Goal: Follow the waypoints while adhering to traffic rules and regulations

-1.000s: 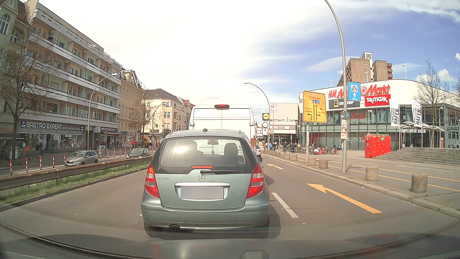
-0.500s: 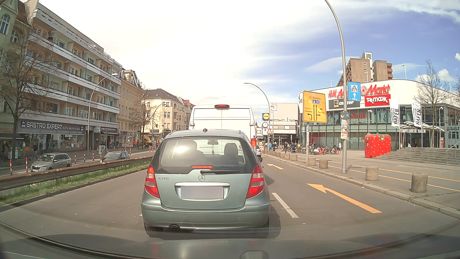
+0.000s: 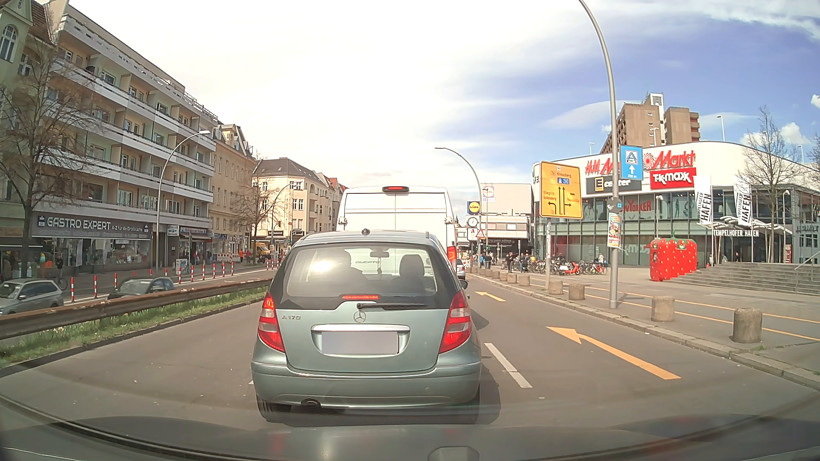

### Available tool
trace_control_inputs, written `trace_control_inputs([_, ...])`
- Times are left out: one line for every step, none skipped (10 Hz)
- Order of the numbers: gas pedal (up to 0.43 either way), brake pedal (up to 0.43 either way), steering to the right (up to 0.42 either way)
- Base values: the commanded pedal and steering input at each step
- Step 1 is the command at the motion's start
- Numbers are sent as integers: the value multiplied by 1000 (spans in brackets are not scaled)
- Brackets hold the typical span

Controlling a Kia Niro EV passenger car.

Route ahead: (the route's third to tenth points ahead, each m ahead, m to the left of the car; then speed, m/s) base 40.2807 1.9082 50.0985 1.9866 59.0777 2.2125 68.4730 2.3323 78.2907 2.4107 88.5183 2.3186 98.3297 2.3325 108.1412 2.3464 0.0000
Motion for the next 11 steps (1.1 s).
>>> trace_control_inputs([0, 415, -12])
trace_control_inputs([0, 421, -12])
trace_control_inputs([0, 415, -12])
trace_control_inputs([0, 415, -13])
trace_control_inputs([0, 421, -12])
trace_control_inputs([0, 415, -12])
trace_control_inputs([0, 415, -12])
trace_control_inputs([0, 415, -12])
trace_control_inputs([0, 421, -12])
trace_control_inputs([0, 415, -12])
trace_control_inputs([0, 415, -12])
